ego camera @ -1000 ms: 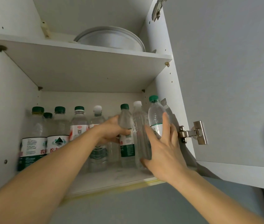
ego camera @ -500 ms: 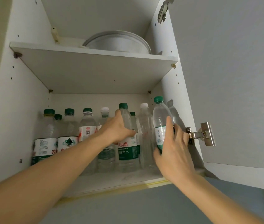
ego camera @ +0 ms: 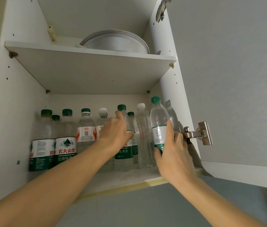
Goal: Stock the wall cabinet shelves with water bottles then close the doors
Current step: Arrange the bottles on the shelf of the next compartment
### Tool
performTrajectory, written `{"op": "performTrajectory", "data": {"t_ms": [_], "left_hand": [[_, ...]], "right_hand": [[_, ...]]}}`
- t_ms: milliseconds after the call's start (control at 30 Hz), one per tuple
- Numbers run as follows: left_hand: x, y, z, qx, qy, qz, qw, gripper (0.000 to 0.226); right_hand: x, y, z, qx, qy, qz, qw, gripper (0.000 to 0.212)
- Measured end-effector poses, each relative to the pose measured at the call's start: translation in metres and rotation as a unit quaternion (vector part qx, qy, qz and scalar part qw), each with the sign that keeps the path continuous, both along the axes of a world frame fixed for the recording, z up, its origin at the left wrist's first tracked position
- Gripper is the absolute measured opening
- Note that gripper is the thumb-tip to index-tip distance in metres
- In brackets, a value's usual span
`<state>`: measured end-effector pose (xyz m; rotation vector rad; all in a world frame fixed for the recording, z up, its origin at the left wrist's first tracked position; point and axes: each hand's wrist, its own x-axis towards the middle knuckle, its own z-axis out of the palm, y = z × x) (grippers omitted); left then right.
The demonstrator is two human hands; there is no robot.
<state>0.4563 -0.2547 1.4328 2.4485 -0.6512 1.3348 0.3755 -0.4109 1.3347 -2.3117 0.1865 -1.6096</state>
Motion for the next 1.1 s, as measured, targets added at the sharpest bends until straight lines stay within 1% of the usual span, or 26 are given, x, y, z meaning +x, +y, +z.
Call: {"op": "performTrajectory", "data": {"t_ms": [67, 133, 200, 267, 300, 433, 567, 767, 1100], "left_hand": [[0.000, -0.004, 0.001, 0.023, -0.025, 0.061, 0.998, 0.089], [-0.002, -0.004, 0.004, 0.062, -0.083, 0.131, 0.986, 0.101], [0.000, 0.001, 0.008, 0.119, -0.117, 0.149, 0.975, 0.119], [0.004, 0.012, 0.013, 0.187, -0.092, 0.135, 0.969, 0.135], [0.008, 0.018, 0.014, 0.211, -0.072, 0.128, 0.966, 0.139], [0.023, 0.036, 0.009, 0.260, -0.027, 0.104, 0.960, 0.144], [0.032, 0.036, 0.003, 0.298, -0.059, 0.089, 0.948, 0.145], [0.041, 0.029, -0.002, 0.310, -0.078, 0.112, 0.941, 0.140], [0.052, 0.023, -0.003, 0.324, -0.077, 0.144, 0.932, 0.141]], "right_hand": [[0.000, 0.000, 0.000, 0.002, -0.006, 0.008, 1.000, 0.099], [0.000, -0.001, -0.001, 0.004, -0.012, 0.013, 1.000, 0.098], [0.000, -0.001, -0.001, 0.005, -0.015, 0.016, 1.000, 0.098], [0.001, -0.002, -0.001, 0.004, -0.017, 0.018, 1.000, 0.098], [0.001, -0.002, -0.002, 0.005, -0.018, 0.019, 1.000, 0.097], [0.002, -0.002, -0.002, 0.004, -0.025, 0.022, 0.999, 0.097], [0.001, -0.003, -0.002, 0.008, -0.027, 0.034, 0.999, 0.096], [0.000, -0.004, -0.002, 0.009, -0.030, 0.042, 0.999, 0.095], [0.000, -0.006, -0.002, 0.017, -0.025, 0.065, 0.997, 0.095]]}}
